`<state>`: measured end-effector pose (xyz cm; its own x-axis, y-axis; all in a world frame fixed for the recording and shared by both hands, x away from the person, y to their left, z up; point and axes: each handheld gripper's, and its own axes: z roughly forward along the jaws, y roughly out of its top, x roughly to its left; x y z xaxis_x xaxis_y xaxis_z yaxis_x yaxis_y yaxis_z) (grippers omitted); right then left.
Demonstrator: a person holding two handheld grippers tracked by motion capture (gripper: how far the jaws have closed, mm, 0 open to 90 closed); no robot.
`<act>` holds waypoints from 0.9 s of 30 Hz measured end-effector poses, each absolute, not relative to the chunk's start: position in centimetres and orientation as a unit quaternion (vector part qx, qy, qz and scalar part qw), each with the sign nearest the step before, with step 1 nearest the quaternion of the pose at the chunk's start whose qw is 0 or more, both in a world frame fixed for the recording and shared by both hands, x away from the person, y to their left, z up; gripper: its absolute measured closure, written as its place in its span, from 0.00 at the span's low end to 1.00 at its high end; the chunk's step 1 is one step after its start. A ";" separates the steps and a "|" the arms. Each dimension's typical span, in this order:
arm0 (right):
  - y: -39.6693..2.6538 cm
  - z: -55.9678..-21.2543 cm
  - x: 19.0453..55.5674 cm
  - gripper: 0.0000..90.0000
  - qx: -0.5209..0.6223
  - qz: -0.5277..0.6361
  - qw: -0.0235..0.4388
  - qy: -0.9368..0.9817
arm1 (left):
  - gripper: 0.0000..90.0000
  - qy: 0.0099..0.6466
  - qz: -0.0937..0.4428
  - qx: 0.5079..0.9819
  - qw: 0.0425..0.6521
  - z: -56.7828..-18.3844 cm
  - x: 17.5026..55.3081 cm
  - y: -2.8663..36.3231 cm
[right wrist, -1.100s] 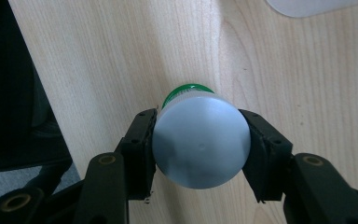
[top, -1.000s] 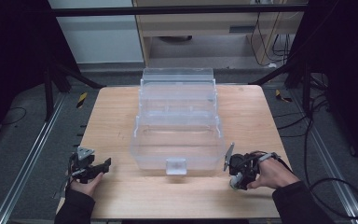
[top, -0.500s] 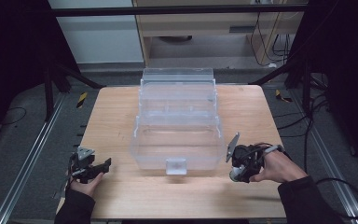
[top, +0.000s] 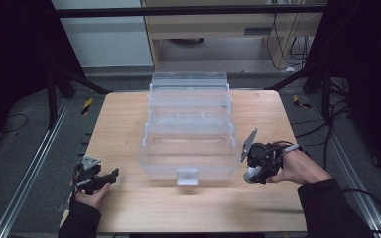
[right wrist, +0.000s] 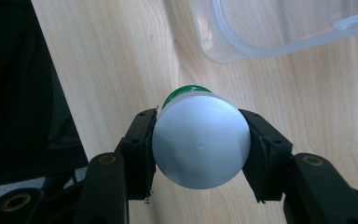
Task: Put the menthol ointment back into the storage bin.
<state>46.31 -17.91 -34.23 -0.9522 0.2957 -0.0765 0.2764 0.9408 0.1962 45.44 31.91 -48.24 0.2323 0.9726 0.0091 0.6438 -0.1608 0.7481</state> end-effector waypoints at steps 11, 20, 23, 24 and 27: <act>-17.2 -32.7 47.1 0.56 0.142 0.096 0.054 0.984 | 0.32 0.563 0.256 0.719 0.318 -48.3 45.5 31.9; -16.9 -31.3 47.8 0.56 0.148 0.103 0.063 0.982 | 0.32 0.562 0.255 0.720 0.318 -48.3 45.5 31.9; -16.7 -31.1 47.9 0.56 0.147 0.106 0.065 0.981 | 0.32 0.562 0.256 0.719 0.319 -48.2 45.5 31.9; -16.7 -31.0 48.1 0.56 0.148 0.107 0.064 0.981 | 0.32 0.562 0.255 0.719 0.318 -48.2 45.5 31.9; -16.5 -31.0 48.3 0.56 0.147 0.106 0.065 0.981 | 0.32 0.562 0.255 0.719 0.319 -48.2 45.5 31.9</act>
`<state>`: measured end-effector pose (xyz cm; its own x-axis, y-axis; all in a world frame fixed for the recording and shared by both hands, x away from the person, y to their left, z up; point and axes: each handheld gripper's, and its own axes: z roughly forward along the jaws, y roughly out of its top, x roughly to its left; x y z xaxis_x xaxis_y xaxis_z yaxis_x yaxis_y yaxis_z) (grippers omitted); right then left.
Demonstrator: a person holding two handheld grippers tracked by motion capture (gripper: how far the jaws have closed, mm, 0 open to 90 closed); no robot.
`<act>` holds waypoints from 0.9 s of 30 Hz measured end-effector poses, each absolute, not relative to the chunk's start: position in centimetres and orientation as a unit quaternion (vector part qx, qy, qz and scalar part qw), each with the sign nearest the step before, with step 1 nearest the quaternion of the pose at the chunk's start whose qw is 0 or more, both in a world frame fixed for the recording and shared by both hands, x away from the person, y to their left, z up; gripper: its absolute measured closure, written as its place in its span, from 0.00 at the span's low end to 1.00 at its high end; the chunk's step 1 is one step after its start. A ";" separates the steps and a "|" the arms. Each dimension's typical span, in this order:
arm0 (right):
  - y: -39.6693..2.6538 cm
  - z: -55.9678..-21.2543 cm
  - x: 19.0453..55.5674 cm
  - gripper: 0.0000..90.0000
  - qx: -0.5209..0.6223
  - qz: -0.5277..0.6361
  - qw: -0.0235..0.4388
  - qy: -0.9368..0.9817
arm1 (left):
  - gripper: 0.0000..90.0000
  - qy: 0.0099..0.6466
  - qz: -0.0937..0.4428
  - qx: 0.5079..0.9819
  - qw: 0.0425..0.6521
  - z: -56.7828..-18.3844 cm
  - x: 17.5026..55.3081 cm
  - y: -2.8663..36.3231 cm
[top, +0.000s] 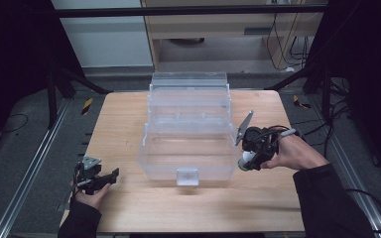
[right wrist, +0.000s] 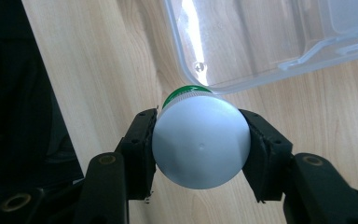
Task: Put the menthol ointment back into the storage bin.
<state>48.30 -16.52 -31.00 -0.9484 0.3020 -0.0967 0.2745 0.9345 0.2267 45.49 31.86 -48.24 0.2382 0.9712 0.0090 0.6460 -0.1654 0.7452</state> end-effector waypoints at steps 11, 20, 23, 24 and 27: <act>-15.8 -30.1 49.9 0.56 0.152 0.121 0.076 0.978 | 0.32 0.561 0.254 0.721 0.319 -48.2 45.5 31.9; -14.8 -30.3 51.2 0.56 0.155 0.123 0.074 0.977 | 0.32 0.561 0.254 0.720 0.320 -48.2 45.5 31.8; -14.7 -30.5 51.5 0.56 0.155 0.125 0.073 0.977 | 0.32 0.560 0.254 0.721 0.320 -48.2 45.5 31.8; -14.6 -30.6 51.6 0.56 0.152 0.125 0.073 0.978 | 0.32 0.560 0.254 0.720 0.320 -48.2 45.5 31.8; -14.4 -30.8 52.0 0.56 0.155 0.122 0.072 0.978 | 0.32 0.560 0.254 0.721 0.320 -48.3 45.6 31.9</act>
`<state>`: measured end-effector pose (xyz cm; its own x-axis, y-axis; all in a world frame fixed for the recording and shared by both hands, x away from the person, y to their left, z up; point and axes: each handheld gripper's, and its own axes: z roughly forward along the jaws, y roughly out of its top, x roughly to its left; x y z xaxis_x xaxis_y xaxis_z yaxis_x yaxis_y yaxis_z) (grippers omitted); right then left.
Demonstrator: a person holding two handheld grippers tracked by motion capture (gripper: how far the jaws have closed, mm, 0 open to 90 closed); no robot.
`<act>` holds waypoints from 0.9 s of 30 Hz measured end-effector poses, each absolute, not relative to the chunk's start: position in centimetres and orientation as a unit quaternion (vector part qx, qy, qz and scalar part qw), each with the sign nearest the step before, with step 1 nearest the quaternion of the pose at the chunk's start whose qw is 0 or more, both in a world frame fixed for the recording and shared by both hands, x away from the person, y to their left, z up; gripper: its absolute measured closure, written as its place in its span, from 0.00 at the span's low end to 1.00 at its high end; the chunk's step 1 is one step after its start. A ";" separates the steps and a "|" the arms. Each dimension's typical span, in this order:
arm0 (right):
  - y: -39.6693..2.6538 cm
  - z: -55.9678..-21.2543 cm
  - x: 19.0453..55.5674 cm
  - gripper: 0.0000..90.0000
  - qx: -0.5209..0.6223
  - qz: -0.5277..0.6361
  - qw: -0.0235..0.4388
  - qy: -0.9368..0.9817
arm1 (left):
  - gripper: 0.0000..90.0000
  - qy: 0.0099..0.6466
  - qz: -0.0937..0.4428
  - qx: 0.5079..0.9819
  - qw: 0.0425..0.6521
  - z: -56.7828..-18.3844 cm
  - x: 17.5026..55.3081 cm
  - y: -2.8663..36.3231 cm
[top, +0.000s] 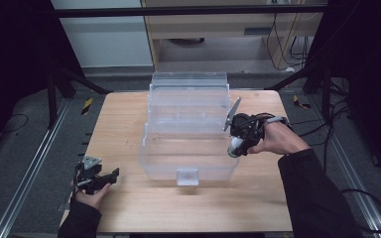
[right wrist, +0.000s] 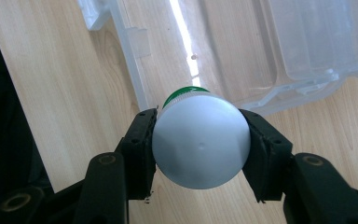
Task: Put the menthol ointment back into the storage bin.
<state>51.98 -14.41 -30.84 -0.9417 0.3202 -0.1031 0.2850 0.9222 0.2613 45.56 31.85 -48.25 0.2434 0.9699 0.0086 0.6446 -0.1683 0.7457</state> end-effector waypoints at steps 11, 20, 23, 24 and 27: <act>-13.7 -31.6 52.9 0.56 0.155 0.125 0.068 0.978 | 0.32 0.560 0.254 0.721 0.320 -48.2 45.6 31.8; -13.0 -32.4 53.3 0.56 0.150 0.124 0.069 0.978 | 0.32 0.560 0.254 0.721 0.319 -48.3 45.6 31.8; -12.8 -32.6 53.5 0.56 0.152 0.122 0.067 0.979 | 0.32 0.560 0.254 0.721 0.320 -48.3 45.6 31.8; -12.7 -32.7 53.5 0.56 0.150 0.121 0.068 0.979 | 0.32 0.560 0.254 0.721 0.320 -48.3 45.6 31.8; -12.6 -32.9 53.5 0.56 0.149 0.117 0.067 0.980 | 0.33 0.561 0.253 0.720 0.321 -48.3 45.6 31.8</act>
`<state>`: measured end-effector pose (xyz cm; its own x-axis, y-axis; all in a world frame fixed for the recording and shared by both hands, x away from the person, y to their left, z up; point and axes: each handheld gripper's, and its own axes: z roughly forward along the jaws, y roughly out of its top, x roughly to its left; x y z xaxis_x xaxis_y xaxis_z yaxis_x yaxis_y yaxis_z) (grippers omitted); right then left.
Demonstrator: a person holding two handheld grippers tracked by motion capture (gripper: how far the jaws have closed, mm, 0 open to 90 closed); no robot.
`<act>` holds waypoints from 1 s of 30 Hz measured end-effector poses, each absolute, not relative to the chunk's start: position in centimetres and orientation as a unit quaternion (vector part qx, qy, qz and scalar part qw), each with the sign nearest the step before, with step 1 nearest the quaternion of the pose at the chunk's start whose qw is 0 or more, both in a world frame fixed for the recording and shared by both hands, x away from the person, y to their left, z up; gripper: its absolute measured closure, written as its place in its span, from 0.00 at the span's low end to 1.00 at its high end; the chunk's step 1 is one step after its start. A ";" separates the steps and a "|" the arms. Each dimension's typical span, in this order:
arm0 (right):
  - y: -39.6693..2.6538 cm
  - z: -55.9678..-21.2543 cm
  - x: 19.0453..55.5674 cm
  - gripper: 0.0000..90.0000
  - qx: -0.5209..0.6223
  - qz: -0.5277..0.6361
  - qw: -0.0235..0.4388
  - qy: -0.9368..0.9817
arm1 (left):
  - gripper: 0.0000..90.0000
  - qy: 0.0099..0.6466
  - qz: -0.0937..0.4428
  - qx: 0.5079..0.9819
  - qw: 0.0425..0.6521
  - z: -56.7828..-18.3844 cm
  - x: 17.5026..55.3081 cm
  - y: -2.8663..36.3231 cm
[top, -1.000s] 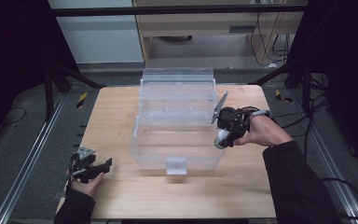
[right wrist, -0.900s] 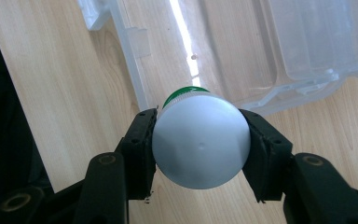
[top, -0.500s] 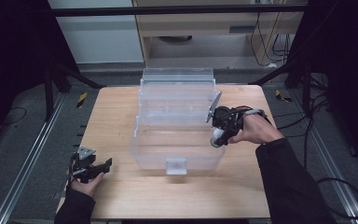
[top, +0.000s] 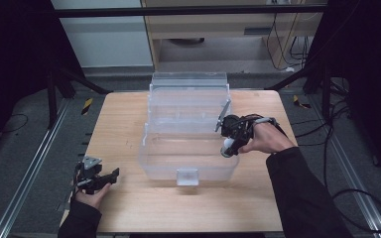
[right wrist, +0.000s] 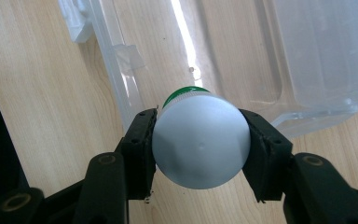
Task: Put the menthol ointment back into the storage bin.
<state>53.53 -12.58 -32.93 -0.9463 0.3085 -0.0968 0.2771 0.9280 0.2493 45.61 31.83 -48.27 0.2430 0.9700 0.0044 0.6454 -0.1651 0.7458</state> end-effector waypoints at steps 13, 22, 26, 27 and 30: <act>-12.5 -34.3 53.8 0.56 0.149 0.105 0.058 0.981 | 0.33 0.560 0.253 0.722 0.318 -48.3 45.7 31.8; -12.5 -35.4 53.9 0.56 0.150 0.100 0.050 0.982 | 0.33 0.560 0.253 0.722 0.318 -48.3 45.7 31.9; -12.7 -35.6 53.8 0.56 0.152 0.096 0.047 0.983 | 0.33 0.559 0.253 0.722 0.318 -48.3 45.6 31.8; -12.8 -35.6 53.8 0.56 0.151 0.096 0.048 0.983 | 0.33 0.559 0.253 0.722 0.318 -48.3 45.6 31.8; -12.8 -35.9 53.7 0.56 0.150 0.096 0.046 0.983 | 0.33 0.559 0.254 0.723 0.318 -48.3 45.6 31.8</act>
